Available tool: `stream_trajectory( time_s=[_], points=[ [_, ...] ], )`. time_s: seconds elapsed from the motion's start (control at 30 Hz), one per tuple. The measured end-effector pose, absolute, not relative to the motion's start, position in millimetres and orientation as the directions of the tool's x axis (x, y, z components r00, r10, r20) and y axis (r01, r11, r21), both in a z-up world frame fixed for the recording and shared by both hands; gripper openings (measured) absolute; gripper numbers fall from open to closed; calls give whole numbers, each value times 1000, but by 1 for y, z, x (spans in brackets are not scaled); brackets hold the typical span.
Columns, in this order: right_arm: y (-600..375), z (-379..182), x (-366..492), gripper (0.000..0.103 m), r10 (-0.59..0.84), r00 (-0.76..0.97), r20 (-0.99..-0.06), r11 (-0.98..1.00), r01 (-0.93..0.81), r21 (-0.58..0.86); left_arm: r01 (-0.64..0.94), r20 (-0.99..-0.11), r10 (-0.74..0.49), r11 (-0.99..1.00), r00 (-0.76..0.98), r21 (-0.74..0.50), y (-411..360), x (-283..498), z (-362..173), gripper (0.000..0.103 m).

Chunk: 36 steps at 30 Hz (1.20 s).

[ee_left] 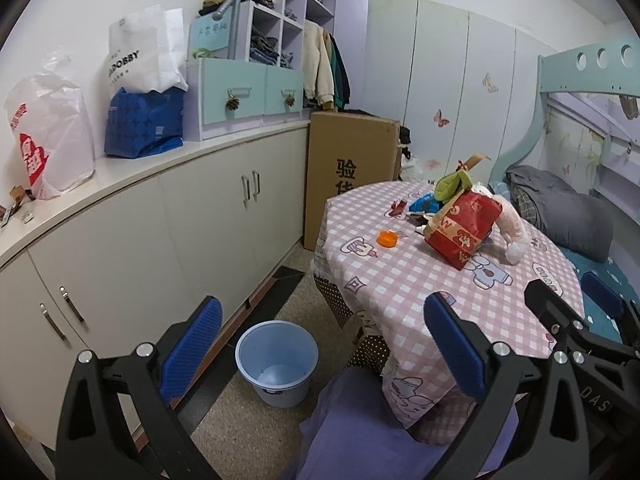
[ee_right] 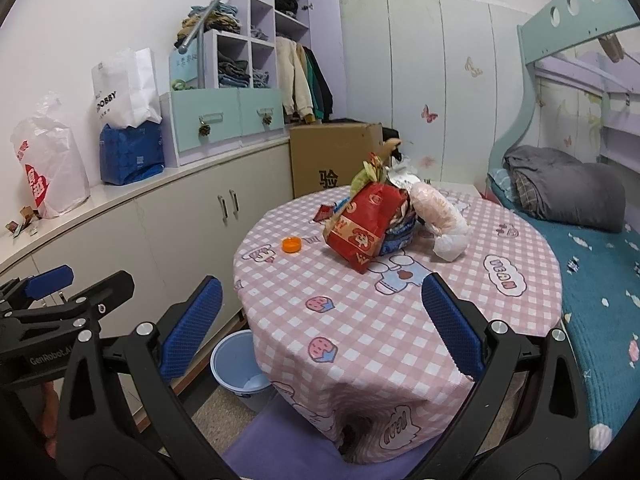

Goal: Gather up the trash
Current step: 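Reach the left tool to the red paper bag and grasp it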

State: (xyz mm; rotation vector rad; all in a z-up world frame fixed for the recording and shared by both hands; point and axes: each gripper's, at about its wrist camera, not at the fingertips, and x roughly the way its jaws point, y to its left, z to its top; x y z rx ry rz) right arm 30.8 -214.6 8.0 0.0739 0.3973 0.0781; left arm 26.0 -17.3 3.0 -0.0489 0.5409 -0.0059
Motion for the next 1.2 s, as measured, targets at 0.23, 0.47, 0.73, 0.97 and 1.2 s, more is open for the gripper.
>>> stream_trajectory(
  time_s=[0.23,0.47,0.73,0.97,1.2],
  points=[
    [-243,3,65,98,45,899,-435,994,4,110,48,-570,-62,998,819,-40,-44,70,-2,99],
    [-280,-3,105,98,-40,873,-486,989,103,103,174,-619,-162,984,769,-42,-89,122,-8,98],
    [-328,-16,150,98,-144,826,-545,972,220,76,292,-678,-209,956,705,9,-150,186,-25,98],
    [-358,-39,178,98,-176,765,-620,954,288,84,408,-731,-257,912,632,32,-191,232,-44,98],
    [-372,-52,193,98,-169,735,-657,946,307,100,464,-746,-257,882,615,79,-214,271,-56,98]
  ],
)
